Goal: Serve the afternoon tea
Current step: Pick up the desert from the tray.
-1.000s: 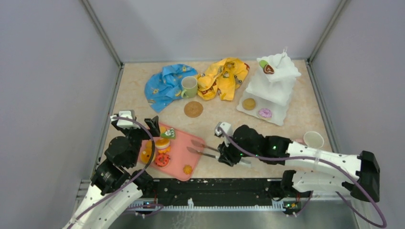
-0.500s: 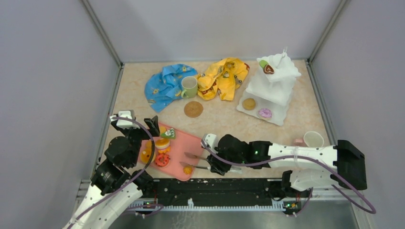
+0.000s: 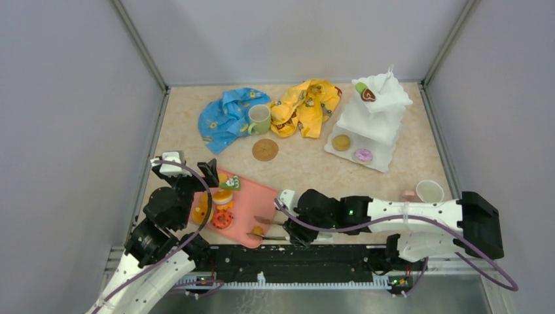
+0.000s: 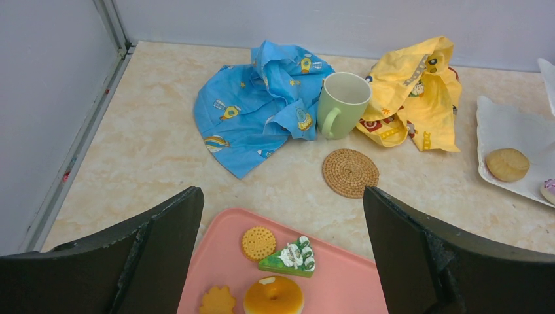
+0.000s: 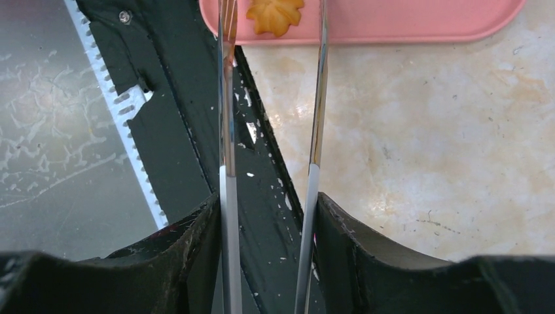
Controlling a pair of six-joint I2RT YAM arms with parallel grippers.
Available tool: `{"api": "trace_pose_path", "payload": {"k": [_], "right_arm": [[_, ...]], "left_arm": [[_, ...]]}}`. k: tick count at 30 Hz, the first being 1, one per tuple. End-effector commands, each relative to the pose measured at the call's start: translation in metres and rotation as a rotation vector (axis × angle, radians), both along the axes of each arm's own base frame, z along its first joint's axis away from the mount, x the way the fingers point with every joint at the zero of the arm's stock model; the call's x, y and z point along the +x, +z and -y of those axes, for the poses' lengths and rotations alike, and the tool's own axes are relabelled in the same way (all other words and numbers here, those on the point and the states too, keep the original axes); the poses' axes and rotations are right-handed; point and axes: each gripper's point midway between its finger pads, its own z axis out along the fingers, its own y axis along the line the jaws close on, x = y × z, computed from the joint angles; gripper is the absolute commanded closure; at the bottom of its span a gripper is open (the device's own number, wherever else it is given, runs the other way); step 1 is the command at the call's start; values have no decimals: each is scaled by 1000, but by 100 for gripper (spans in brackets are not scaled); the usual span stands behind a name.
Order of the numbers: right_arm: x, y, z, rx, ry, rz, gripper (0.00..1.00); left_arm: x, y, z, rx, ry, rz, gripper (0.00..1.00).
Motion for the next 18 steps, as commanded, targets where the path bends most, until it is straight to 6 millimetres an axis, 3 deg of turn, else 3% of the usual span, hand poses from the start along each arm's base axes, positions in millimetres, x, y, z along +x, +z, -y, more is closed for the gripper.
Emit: {"api": "trace_pose_path", "payload": {"k": [1,13,18], "right_arm": [[-8,21,-17,67,32,8,50],[2,7,-11,-7,-13,42,47],[1,11,-13,-5,-5,37,53]], "left_arm": [[1,9,-1,-19,5,29,1],[1,9,-1,-19,8,29,1],[1,8,-1,-18,9,29,1]]}}
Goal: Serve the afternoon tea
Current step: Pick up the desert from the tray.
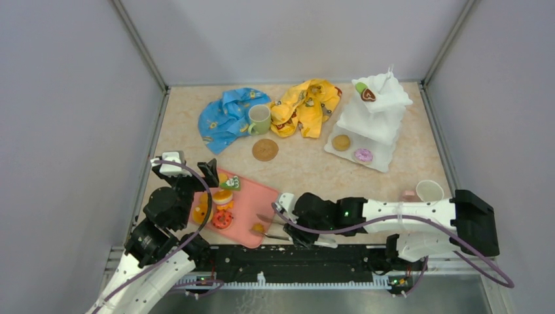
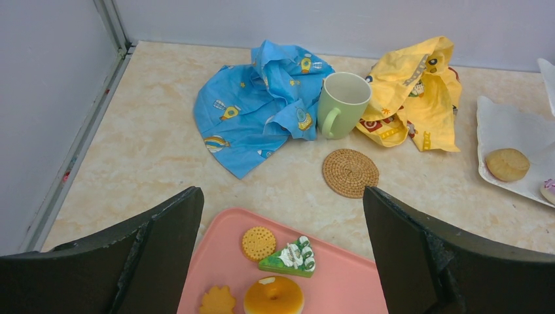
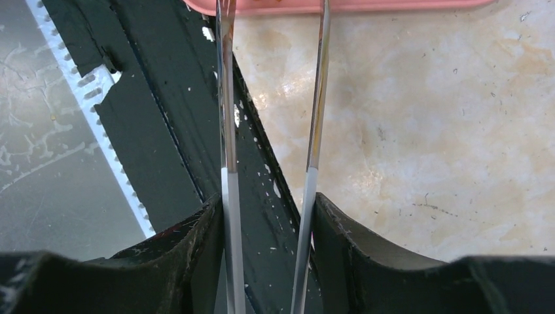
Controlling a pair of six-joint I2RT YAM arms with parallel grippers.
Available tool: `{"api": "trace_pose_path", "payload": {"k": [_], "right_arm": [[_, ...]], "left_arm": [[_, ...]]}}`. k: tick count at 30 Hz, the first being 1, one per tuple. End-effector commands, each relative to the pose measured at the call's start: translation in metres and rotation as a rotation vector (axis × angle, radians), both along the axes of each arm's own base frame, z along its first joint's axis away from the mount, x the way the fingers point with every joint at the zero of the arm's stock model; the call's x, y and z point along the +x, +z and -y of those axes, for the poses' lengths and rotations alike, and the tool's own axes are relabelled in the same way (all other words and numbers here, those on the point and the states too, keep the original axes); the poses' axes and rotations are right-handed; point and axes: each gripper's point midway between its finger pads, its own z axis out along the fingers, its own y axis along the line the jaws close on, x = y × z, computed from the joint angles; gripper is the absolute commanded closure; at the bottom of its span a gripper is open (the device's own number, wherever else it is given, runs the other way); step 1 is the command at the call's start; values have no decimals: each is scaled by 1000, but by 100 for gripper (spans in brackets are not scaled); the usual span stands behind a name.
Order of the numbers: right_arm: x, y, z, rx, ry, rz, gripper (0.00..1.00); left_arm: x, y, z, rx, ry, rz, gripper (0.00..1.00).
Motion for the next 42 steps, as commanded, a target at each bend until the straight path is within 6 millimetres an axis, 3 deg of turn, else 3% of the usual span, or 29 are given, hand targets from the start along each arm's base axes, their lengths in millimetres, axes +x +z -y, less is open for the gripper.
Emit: {"api": "trace_pose_path", "payload": {"k": [1,19,32,42], "right_arm": [[3,29,-22,76,0,23,54],[33,34,-33,73,-130,119,64],[44,60,-46,134,-177,136,64],[63,87,-34,188,-259,156,64]], "left_arm": [[1,9,-1,-19,8,30,1],[0,10,-2,-20,9,33,1],[0,9,-1,-19,6,32,1],[1,9,0,-18,0,33,1]]}}
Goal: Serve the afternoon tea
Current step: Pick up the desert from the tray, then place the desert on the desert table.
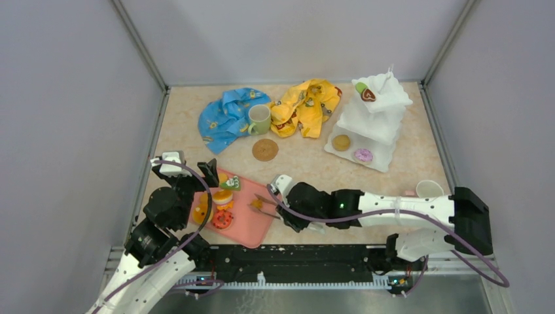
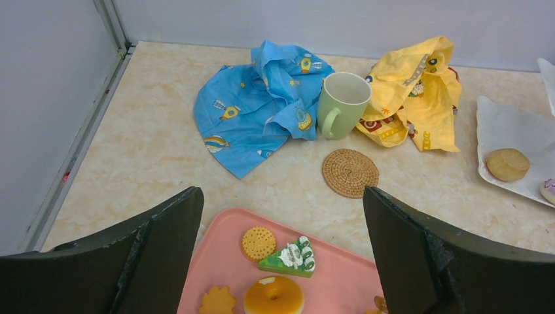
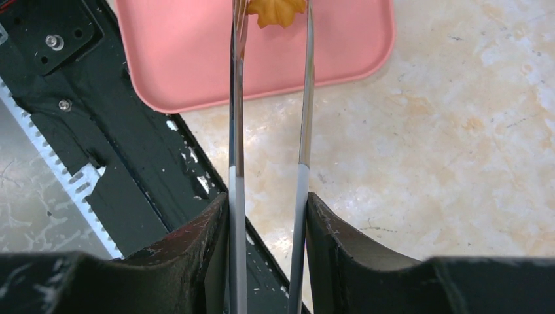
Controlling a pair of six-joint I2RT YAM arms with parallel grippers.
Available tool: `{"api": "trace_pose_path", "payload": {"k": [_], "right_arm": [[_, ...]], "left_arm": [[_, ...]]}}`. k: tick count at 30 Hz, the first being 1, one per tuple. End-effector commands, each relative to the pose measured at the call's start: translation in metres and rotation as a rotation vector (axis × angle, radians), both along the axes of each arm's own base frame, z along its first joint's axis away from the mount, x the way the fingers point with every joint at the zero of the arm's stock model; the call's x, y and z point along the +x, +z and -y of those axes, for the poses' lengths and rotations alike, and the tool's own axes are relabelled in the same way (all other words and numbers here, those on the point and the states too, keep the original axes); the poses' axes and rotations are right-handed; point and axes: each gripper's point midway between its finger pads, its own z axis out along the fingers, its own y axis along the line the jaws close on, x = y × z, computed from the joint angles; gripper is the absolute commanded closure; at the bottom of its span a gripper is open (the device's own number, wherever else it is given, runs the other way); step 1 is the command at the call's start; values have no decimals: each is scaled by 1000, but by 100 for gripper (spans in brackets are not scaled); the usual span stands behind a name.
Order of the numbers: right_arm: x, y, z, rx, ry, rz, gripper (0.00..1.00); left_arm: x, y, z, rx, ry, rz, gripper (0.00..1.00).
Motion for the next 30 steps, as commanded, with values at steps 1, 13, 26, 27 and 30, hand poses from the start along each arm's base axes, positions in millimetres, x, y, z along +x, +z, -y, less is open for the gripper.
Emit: {"api": "trace_pose_path", "payload": {"k": [1,13,26,27,30], "right_arm": [[23,57,-7,141,-78,55,64],[89,149,63,214,-315,173,63],[133,258,171,248,-648,438,62],[134,262,178,246,-670,451,62],[133,270,198,222,-720,478,62]], "left_arm": [[1,9,0,-18,0,32,1],[1,9,2,-16,-13,32,1],[1,9,5,-16,-28,31,1],[1,8,6,-15,-30,30,1],[1,8,6,-15,-30,30,1]]}}
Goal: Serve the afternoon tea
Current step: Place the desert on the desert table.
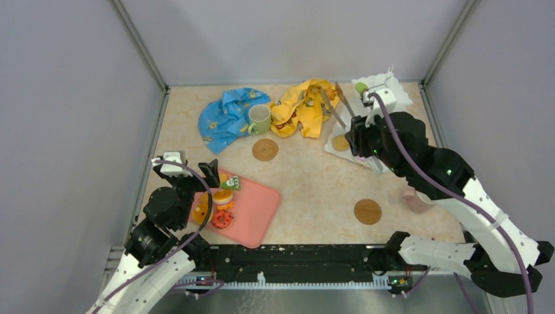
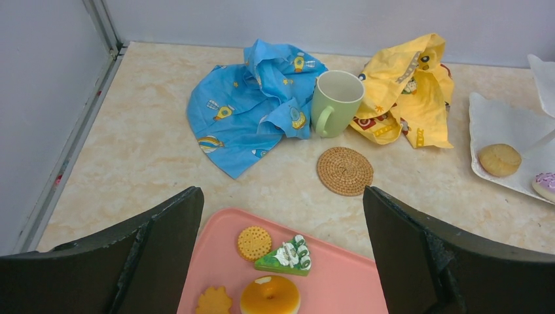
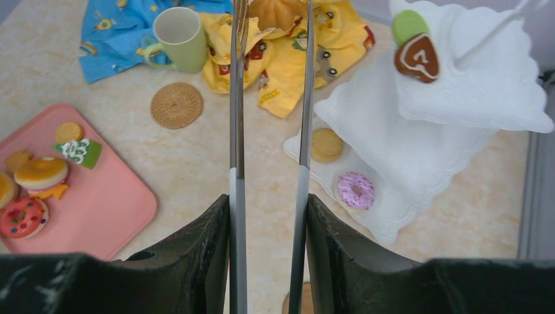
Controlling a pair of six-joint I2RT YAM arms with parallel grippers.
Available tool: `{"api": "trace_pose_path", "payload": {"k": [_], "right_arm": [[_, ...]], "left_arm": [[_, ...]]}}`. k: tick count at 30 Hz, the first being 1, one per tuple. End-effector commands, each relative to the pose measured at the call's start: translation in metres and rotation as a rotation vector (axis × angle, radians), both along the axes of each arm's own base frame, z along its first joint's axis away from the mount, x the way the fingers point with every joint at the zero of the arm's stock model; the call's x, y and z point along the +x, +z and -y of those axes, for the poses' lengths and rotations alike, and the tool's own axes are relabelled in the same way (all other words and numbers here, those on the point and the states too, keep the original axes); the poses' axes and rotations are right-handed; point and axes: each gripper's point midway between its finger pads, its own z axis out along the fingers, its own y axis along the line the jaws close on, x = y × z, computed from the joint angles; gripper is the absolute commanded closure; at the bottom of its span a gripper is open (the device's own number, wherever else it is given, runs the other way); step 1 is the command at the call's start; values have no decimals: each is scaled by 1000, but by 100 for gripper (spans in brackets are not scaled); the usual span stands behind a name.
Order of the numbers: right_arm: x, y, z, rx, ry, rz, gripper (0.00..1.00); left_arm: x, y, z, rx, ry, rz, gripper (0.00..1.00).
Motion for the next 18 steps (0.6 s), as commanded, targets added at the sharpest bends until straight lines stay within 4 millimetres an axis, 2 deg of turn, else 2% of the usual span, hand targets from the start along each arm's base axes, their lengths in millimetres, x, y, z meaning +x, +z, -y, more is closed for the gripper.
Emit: {"api": "trace_pose_path", "payload": {"k": [1,7,18], "right_arm": [[0,33,41,-9,-127,81,62],[1,32,84,-83,-287,85,62],[7,28,103,-121,-357,81,61]], "left_arm": [[1,9,2,-14,-7,31,1],[1,8,2,-13,-11,30,1],[0,8,3,-15,-14,28,1]]}}
